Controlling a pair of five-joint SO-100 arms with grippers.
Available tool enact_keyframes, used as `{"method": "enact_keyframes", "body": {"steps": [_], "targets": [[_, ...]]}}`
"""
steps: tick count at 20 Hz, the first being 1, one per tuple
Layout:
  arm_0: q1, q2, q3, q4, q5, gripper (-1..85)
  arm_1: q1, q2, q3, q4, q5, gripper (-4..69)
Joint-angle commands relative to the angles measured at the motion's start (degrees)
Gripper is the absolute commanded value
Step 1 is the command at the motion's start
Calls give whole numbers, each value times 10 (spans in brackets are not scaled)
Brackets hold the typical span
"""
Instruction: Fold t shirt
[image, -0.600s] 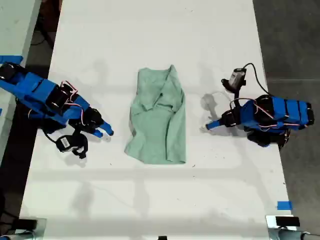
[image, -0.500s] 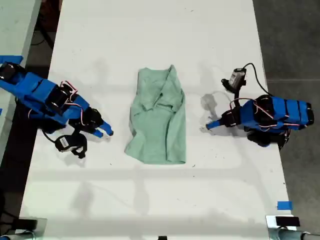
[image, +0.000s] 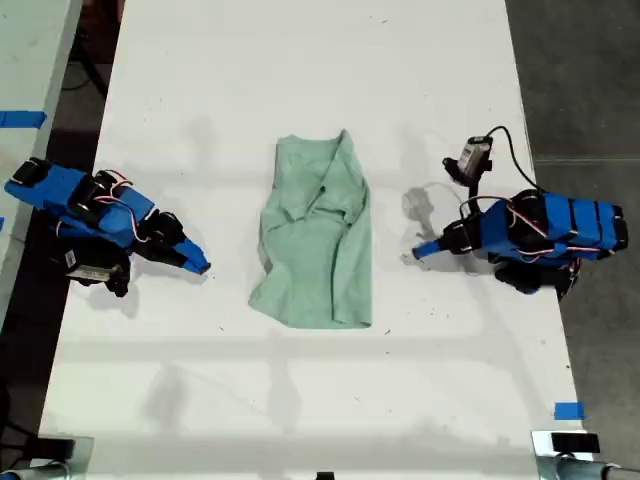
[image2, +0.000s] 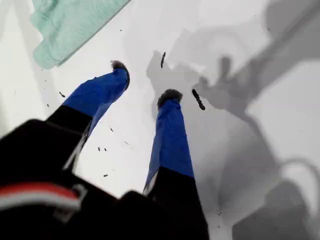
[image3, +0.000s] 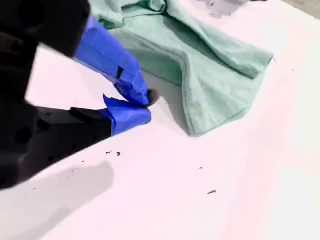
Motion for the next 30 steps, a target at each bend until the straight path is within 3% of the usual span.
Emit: {"method": "enact_keyframes", "body": {"steps": [1, 3, 6, 8, 10, 13, 20, 23, 26, 27, 28, 30], "targets": [[-8, -172, -92, -39, -4, -2, 2, 6, 29, -4, 3, 156], [0, -396, -221, -44, 4, -2, 3, 6, 29, -4, 3, 156], [-28, -730, -477, 20, 104, -2, 3, 6, 29, -4, 4, 156], [-47, -848, -556, -12, 193, 36, 3, 6, 29, -4, 3, 154], [-47, -895, -579, -68, 226, 145, 0, 6, 29, -4, 3, 154], [-42, -933, -618, -83, 254, 184, 3, 6, 29, -4, -1, 157], [-82, -1064, -825, 71, 298, 187, 4, 6, 29, -4, -1, 158], [-103, -1169, -912, 91, 317, 190, 2, 6, 29, -4, 0, 157], [-107, -1181, -911, 80, 324, 166, 0, 6, 29, -4, -1, 156], [-105, -1182, -912, 82, 325, 126, 0, 6, 29, -4, -2, 157], [-104, -1183, -914, 88, 322, 28, 1, 6, 29, -4, -2, 157], [-99, -1187, -940, 119, 305, -1, 2, 6, 29, -4, -2, 157]]}}
